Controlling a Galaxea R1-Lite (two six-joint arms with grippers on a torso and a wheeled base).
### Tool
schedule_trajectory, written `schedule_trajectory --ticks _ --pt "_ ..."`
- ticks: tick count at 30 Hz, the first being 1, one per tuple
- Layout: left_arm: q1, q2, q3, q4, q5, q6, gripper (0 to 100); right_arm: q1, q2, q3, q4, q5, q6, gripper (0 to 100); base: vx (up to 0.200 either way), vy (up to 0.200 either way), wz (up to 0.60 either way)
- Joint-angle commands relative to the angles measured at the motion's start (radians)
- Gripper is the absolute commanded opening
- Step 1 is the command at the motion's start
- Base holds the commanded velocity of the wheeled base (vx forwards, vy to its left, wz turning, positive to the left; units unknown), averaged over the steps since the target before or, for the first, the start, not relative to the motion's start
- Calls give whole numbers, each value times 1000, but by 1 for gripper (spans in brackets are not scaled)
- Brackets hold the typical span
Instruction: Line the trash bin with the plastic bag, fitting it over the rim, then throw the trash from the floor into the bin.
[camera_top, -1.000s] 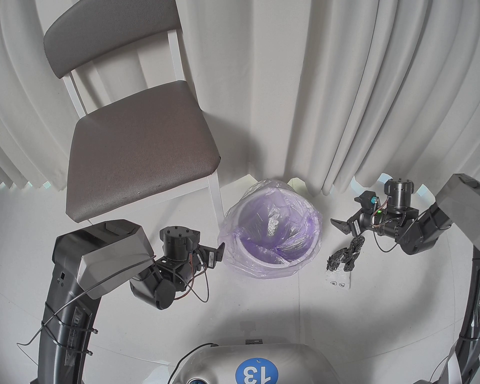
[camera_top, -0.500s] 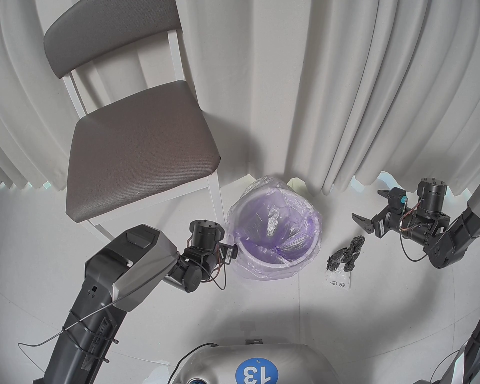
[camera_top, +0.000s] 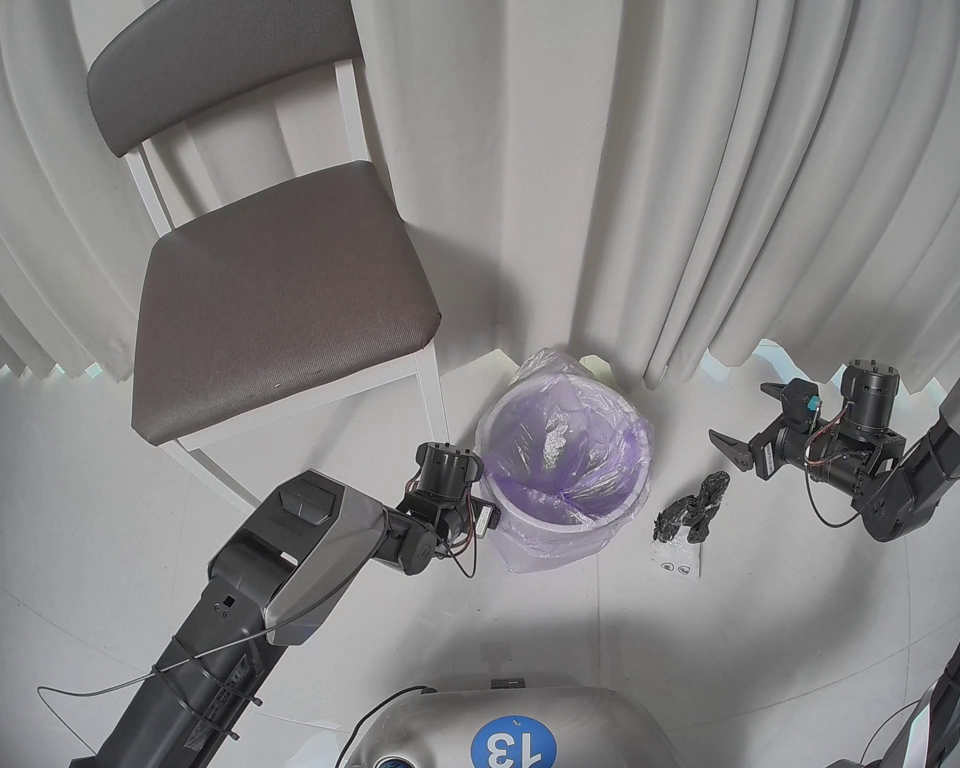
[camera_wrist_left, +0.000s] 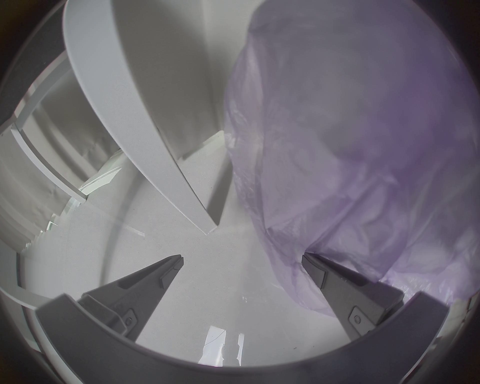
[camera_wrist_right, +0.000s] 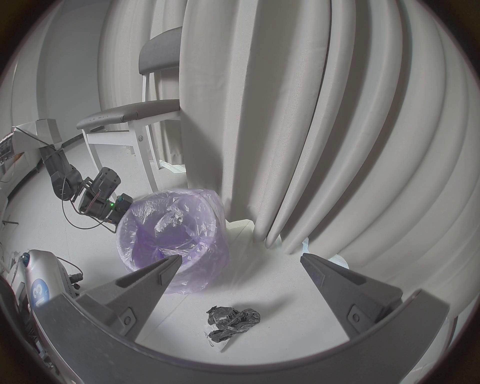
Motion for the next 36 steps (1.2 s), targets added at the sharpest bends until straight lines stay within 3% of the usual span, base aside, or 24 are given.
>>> schedule_trajectory --ticks 1,3,10,13,15,16,19,24,28,33,36 --pt "10 -102 121 -25 1 -25 100 -33 15 5 -2 3 6 100 0 0 0" --pt "10 -131 162 -47 1 -35 100 -39 15 10 -2 5 9 100 0 0 0" --pt "1 -392 611 -283 -4 -61 100 -67 5 115 -91 20 185 100 0 0 0" --pt "-10 -457 751 -373 -7 -61 100 -60 12 163 -155 19 198 100 0 0 0" --pt "-13 -464 771 -387 -7 -61 100 -59 14 174 -166 19 198 100 0 0 0" --pt "-32 -516 854 -461 -22 -60 100 -51 15 229 -228 14 201 100 0 0 0" --pt "-73 -601 906 -481 -41 -61 100 -44 14 286 -298 9 230 100 0 0 0" --pt "-153 -684 894 -439 -59 -43 100 -41 15 362 -392 -3 313 100 0 0 0" --pt "-190 -648 794 -373 -48 -3 100 -37 29 398 -438 -6 366 100 0 0 0" --pt "-211 -530 561 -281 -6 49 100 -27 92 373 -487 -17 385 100 0 0 0" --pt "-213 -458 420 -200 71 123 100 -37 91 367 -490 -17 379 100 0 0 0"
